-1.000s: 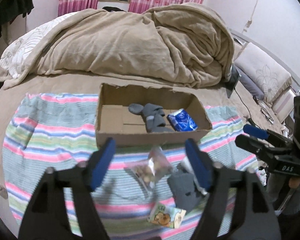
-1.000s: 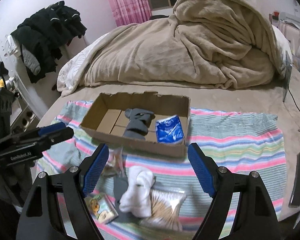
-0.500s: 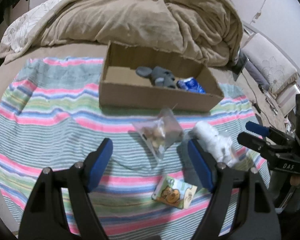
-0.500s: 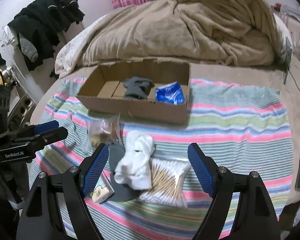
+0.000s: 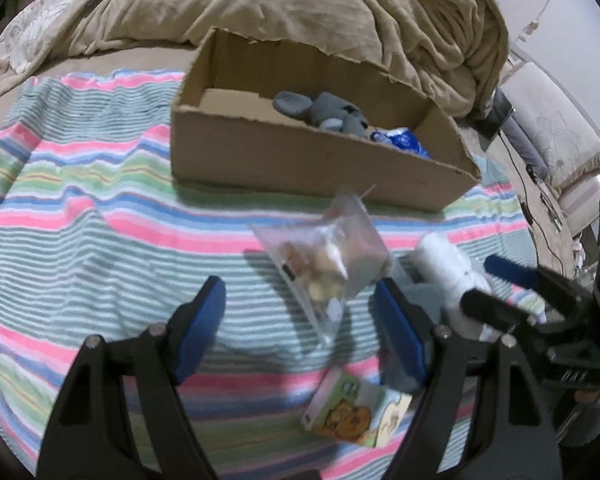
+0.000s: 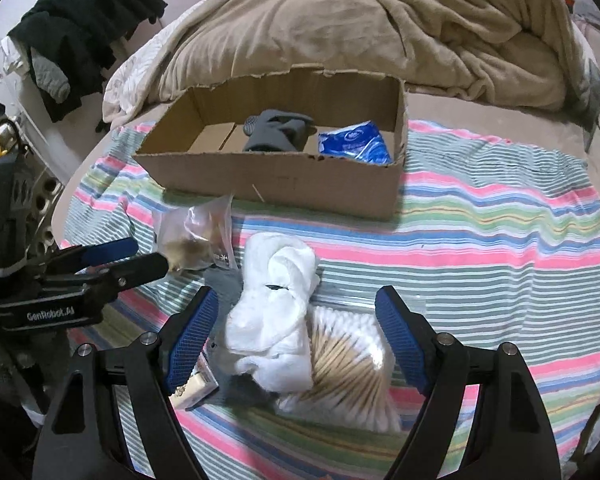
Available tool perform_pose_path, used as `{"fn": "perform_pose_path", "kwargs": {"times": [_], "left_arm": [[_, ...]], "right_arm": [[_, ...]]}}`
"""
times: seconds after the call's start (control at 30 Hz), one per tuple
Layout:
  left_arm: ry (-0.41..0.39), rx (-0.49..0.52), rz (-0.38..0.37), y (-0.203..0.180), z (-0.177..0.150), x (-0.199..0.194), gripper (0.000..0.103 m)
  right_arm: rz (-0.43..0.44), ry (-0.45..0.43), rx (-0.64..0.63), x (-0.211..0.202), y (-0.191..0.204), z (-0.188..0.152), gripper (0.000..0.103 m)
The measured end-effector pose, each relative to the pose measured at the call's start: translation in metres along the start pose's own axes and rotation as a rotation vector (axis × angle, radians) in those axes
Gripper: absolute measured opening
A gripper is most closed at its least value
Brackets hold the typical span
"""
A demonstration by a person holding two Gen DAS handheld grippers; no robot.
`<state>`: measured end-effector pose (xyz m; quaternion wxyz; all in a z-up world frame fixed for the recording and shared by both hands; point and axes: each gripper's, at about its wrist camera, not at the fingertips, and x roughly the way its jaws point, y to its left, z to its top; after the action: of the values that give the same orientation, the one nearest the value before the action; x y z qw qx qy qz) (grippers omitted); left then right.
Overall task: Organize objects
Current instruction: 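Grasp the clear snack bag with the left tool while the right tool grasps the white socks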
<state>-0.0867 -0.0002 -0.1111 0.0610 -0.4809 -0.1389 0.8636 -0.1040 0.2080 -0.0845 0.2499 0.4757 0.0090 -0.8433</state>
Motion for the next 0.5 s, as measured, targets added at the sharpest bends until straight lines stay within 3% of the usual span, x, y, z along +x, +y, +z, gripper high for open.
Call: {"fn": "perform_pose_path", "kwargs": {"times": [0.2,0.37,0.5], "left_arm": [[0.001,0.013,-0.024,-0.011,0.008,0.01,0.079],[0.031,-0.008,-0.039,-0.013,0.017,0.026,0.079],[0.042,0.012,-0.02,-0.02,0.023,0.036,0.079]], "right_arm": [[0.009,0.017,-0.014,0.011,0.001,-0.001,0.075],[0.034,0.017,-0.021,0.015,0.002,0.001,0.052],[0.044,0.009,-0.023,0.013,-0.001,0.002,0.043]]}}
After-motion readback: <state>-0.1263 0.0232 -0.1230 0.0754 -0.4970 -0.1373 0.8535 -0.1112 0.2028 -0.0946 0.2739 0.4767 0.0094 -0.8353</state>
